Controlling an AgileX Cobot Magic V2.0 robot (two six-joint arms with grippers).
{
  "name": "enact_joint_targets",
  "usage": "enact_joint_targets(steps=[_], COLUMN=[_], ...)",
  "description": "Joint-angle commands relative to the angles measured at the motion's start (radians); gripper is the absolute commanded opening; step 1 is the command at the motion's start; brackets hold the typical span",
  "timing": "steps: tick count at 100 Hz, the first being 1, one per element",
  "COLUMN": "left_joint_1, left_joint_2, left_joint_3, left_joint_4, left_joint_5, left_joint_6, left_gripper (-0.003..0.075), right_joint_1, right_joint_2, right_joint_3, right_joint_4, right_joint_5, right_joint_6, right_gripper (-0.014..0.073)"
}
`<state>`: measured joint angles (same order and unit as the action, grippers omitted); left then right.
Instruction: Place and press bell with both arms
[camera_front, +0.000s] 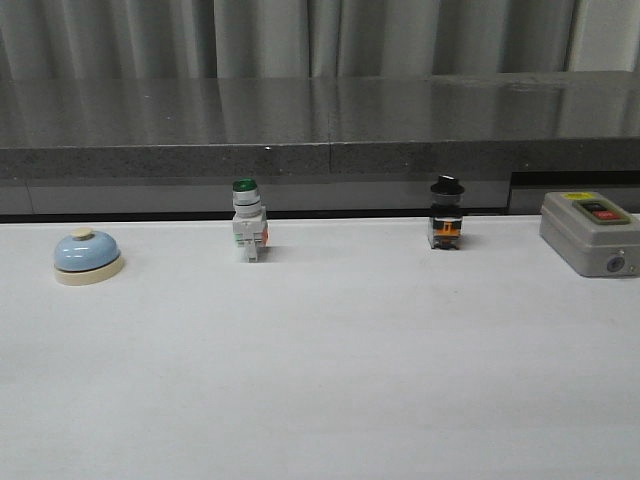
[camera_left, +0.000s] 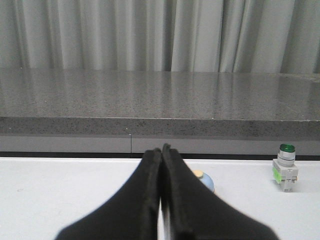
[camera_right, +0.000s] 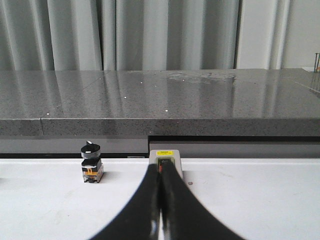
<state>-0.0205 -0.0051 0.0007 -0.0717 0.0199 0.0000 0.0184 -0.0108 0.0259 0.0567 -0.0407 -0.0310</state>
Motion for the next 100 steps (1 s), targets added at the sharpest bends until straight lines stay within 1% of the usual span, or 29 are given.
enact_joint_targets(steps=[1,100], left_joint_1=[0.001,0.001], left_joint_2=[-0.031,-0.031], left_joint_3=[0.042,0.032], left_joint_4=[-0.006,-0.012], left_joint_5=[-0.083,-0.094], left_joint_6=[-0.013,-0.013], left_gripper=[-0.0020,-0.0020], right_joint_1=[-0.004,-0.004], right_joint_2=[-0.018,-0.018], right_joint_3=[-0.014,-0.014], right_joint_4=[-0.007,-0.007], right_joint_5=[-0.077,-0.077], right_joint_6=[-0.001,-0.001], right_gripper=[-0.0060,-0.0060])
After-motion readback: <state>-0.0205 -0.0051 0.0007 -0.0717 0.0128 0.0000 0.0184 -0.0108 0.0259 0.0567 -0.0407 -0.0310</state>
